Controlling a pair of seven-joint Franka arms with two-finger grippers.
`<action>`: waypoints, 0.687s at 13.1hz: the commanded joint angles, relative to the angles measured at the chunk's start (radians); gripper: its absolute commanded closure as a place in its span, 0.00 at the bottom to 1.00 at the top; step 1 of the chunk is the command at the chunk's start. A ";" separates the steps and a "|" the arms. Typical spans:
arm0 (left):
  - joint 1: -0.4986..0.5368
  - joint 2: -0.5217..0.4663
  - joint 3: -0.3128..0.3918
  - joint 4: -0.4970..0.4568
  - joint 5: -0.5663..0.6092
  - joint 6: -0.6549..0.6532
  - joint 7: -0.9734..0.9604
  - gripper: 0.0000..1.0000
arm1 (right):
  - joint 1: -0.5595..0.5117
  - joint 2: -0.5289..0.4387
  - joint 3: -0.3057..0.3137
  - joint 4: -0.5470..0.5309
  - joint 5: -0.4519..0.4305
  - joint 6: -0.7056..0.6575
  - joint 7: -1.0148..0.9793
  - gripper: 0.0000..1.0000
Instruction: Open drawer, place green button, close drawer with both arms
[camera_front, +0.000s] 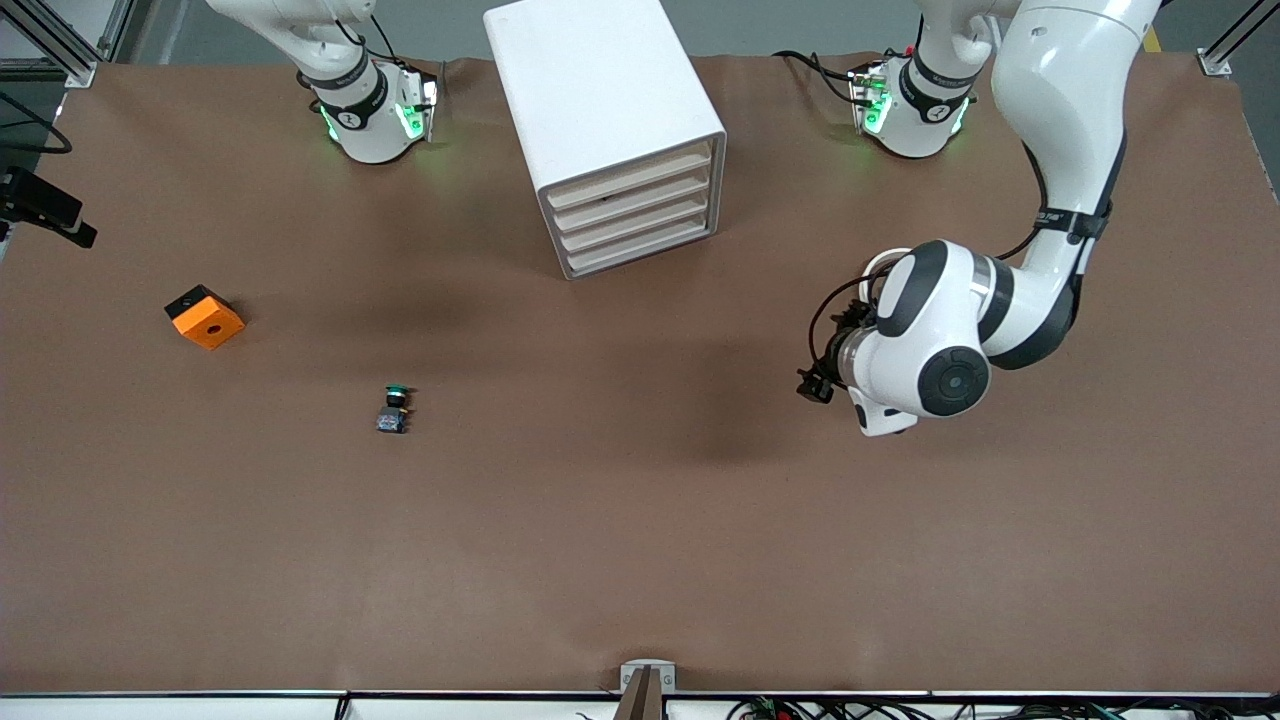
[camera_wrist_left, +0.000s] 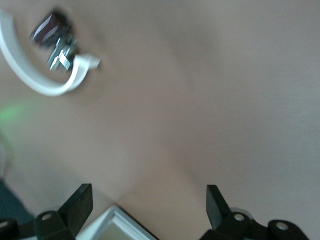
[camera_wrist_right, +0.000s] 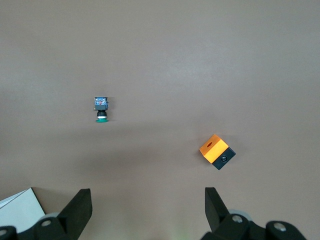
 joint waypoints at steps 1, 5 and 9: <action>-0.001 0.034 -0.018 0.017 -0.067 -0.056 -0.151 0.00 | -0.011 -0.026 0.009 -0.023 0.001 0.005 0.011 0.00; 0.003 0.102 -0.044 0.031 -0.202 -0.119 -0.346 0.00 | -0.011 -0.026 0.009 -0.023 0.001 0.005 0.011 0.00; 0.004 0.169 -0.044 0.076 -0.357 -0.188 -0.456 0.00 | -0.011 -0.026 0.009 -0.023 0.001 0.005 0.011 0.00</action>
